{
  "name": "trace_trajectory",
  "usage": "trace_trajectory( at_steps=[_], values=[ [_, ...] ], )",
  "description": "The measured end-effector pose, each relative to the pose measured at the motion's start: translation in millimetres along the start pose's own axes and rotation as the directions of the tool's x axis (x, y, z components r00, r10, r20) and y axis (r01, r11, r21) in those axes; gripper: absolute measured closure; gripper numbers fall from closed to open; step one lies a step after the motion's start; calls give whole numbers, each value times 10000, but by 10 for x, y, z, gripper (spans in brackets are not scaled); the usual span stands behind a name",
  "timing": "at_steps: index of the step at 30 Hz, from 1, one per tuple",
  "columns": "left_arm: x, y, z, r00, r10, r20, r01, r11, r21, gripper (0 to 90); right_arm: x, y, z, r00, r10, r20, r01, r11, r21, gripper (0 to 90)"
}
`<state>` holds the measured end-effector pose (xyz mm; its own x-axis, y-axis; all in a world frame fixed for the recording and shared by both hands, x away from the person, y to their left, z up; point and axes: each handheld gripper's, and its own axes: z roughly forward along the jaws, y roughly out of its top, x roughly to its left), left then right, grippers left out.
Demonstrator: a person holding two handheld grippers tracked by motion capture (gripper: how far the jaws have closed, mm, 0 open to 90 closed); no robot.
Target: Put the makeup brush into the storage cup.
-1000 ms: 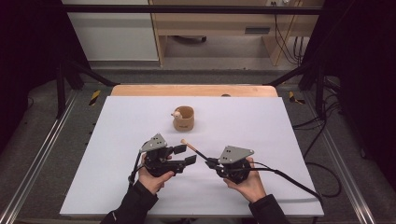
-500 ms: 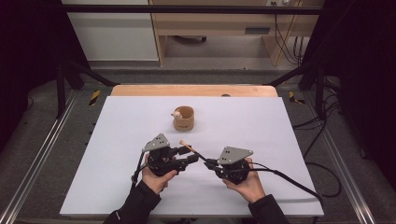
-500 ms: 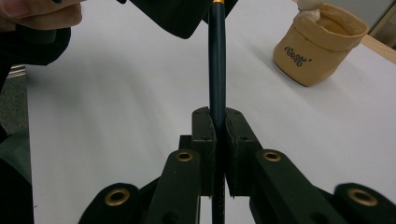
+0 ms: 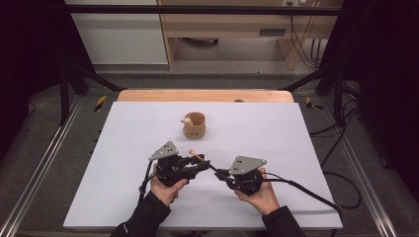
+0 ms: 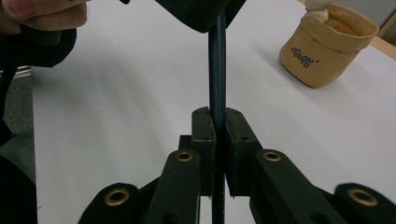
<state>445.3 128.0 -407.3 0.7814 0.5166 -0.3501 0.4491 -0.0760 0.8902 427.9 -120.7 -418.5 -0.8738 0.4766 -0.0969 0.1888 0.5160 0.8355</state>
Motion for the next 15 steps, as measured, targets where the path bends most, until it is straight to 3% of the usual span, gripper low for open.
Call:
trace_trajectory(
  at_steps=[15],
  values=[
    [4,-1,-21,9997,-157,213,160,9998,-140,730,8,-11,27,10000,-56,-48,57,9999,113,839]
  ],
)
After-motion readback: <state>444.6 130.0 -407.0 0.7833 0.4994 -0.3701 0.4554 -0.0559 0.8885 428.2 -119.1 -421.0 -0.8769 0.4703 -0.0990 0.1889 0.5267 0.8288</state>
